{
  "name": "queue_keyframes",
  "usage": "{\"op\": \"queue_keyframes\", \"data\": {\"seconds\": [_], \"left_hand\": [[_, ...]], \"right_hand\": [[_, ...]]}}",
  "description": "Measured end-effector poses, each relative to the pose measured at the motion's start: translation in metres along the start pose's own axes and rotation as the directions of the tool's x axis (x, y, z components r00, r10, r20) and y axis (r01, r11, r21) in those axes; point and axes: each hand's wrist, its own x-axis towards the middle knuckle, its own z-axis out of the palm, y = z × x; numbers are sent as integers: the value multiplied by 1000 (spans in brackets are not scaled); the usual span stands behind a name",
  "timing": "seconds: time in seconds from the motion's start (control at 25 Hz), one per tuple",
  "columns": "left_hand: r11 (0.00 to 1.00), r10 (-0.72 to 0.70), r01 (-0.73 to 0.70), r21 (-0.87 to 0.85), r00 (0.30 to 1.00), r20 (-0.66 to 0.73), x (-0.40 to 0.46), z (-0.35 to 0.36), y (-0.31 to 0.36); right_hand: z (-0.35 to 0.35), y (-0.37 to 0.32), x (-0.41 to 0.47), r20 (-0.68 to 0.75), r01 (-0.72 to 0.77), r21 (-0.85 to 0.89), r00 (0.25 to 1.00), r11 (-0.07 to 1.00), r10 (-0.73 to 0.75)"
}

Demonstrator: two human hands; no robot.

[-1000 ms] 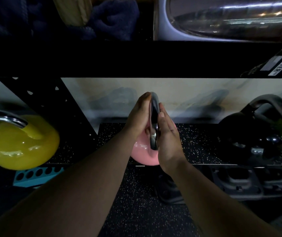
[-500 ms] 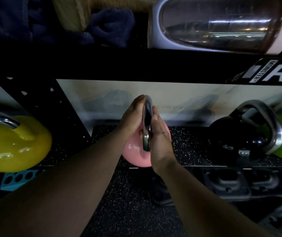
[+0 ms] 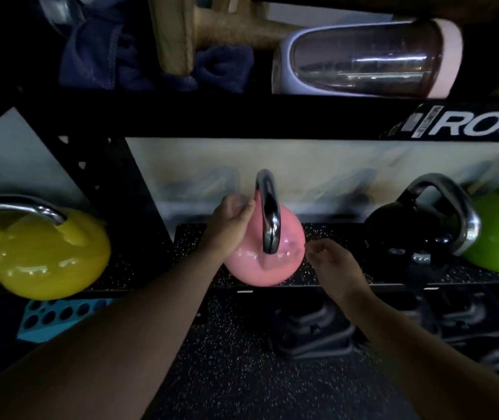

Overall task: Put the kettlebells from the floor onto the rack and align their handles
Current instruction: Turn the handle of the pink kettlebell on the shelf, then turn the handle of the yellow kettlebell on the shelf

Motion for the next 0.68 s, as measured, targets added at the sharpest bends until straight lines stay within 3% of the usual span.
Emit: {"op": "queue_keyframes", "data": {"seconds": [0.12,0.2,0.36,0.44,0.68], "left_hand": [[993,0,-4,119,1000,30,-34,-20,-9],[958,-8,-8,288,999,53,-58,-38,-11],[733,120,-117,670,992,41,-90,-88,-14],[696,157,-119,708,988,11,-97,-116,-19],[753,137,47,656,964,-227,-95,-240,-48]], "right_hand": [[3,1,-30,61,101,-191,994,976,-91],[3,-4,-54,53,177,-294,984,939,-169],[15,-33,-83,10,288,-442,949,849,-316],[32,-55,-92,15,337,-474,927,813,-376],[148,-131,-105,155,486,-415,871,769,-467]]}}
